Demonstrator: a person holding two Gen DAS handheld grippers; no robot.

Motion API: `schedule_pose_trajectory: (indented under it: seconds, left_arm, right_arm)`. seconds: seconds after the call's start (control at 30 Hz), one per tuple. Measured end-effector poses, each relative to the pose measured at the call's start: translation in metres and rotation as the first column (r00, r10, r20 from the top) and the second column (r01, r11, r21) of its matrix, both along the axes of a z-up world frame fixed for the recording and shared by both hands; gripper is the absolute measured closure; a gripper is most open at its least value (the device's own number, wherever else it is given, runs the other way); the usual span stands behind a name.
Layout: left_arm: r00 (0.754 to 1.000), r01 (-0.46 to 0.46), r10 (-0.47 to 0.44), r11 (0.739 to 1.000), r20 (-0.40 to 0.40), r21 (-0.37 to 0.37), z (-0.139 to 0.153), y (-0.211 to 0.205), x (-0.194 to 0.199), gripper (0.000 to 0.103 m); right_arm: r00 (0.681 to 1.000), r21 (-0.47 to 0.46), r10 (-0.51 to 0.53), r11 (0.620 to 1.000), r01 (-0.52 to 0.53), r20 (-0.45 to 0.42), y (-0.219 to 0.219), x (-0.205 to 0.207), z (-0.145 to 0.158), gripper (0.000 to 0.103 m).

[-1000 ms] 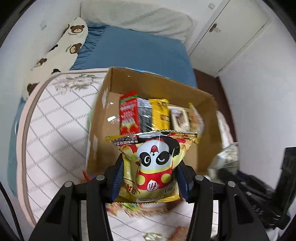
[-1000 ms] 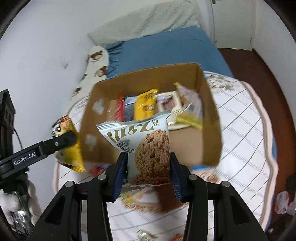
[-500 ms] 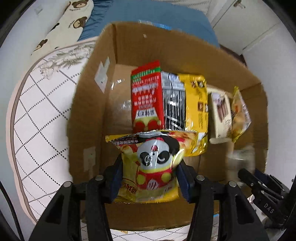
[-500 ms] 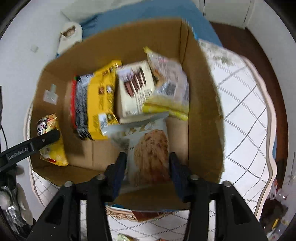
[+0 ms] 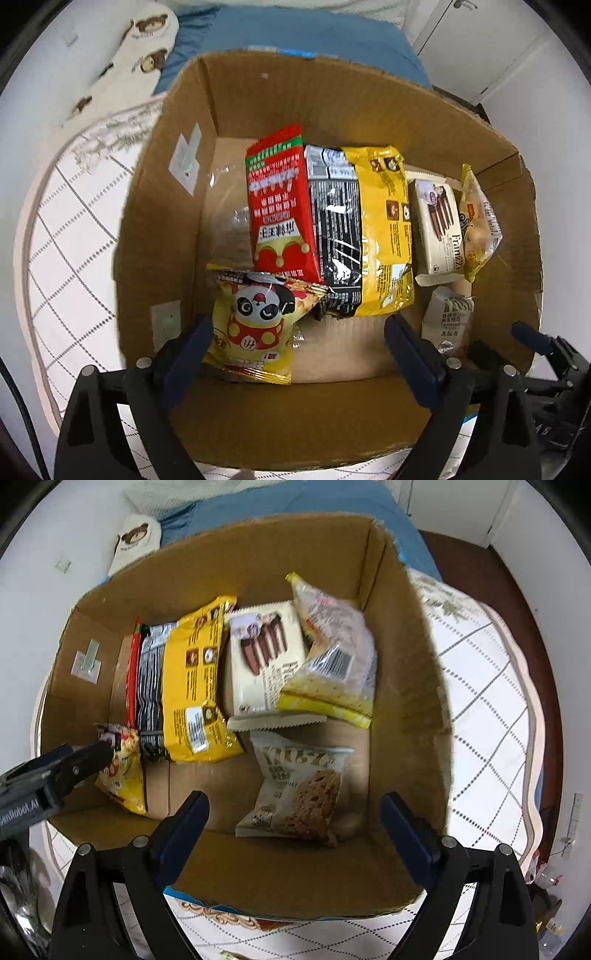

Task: Organize snacks
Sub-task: 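Place both packets into the box and open both tools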

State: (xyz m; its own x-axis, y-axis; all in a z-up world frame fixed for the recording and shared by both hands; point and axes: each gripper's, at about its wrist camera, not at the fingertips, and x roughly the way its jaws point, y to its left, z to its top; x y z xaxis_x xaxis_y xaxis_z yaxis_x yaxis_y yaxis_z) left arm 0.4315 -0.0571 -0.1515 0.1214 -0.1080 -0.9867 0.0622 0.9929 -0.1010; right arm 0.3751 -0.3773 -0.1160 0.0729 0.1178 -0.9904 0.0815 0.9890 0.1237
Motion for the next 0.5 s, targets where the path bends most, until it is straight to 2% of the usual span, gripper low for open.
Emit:
schedule_pose_trajectory:
  seconds: [0.13,0.5]
  left_arm:
    - [0.998,0.005,-0.006,1.0,0.061,0.02,0.011,-0.003,-0.007,0.008]
    - [0.979,0.016,-0.023,0.999,0.204,0.038,0.052,0.001,-0.048,0.008]
  right_arm:
    - [0.999,-0.011,-0.006,1.0,0.006,0.045,-0.002,-0.001,0.008,0.007]
    - [0.981,-0.043,0.029,0.999,-0.021,0.194,0.008,-0.036,0.062,0.007]
